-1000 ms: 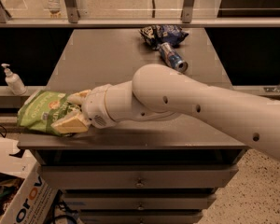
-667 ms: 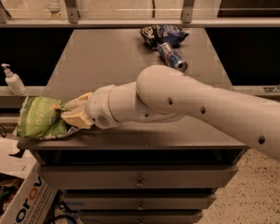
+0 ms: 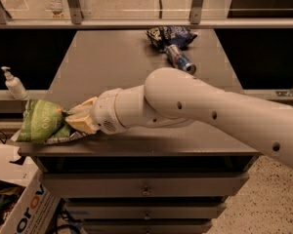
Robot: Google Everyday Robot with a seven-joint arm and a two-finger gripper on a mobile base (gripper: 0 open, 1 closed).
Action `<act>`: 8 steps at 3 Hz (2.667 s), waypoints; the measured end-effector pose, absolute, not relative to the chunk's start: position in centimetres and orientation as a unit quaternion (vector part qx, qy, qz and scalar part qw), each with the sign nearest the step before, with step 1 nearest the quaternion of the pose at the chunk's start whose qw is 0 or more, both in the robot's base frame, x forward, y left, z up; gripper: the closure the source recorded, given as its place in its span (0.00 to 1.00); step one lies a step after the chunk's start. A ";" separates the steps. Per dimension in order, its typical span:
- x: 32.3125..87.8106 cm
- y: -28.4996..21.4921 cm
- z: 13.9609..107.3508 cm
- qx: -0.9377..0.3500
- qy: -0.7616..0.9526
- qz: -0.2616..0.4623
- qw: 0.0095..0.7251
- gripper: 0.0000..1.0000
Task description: Move green jalapeno chip bag near redbull can
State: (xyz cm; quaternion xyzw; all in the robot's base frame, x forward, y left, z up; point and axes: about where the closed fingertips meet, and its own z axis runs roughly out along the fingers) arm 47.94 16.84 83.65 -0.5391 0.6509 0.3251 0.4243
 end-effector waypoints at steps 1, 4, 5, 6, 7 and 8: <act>47.9 16.8 83.7 -0.539 0.651 0.325 0.424 1.00; 50.4 9.1 86.7 -0.495 0.670 0.298 0.466 1.00; 51.1 7.4 87.6 -0.504 0.671 0.273 0.470 1.00; 53.3 4.0 90.2 -0.515 0.670 0.226 0.484 1.00; 55.1 0.3 90.9 -0.518 0.683 0.184 0.481 1.00; 56.0 -3.8 90.0 -0.516 0.705 0.147 0.464 1.00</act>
Offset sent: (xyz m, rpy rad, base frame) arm 0.0791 -0.2056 0.0923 0.1386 -0.0940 -0.2991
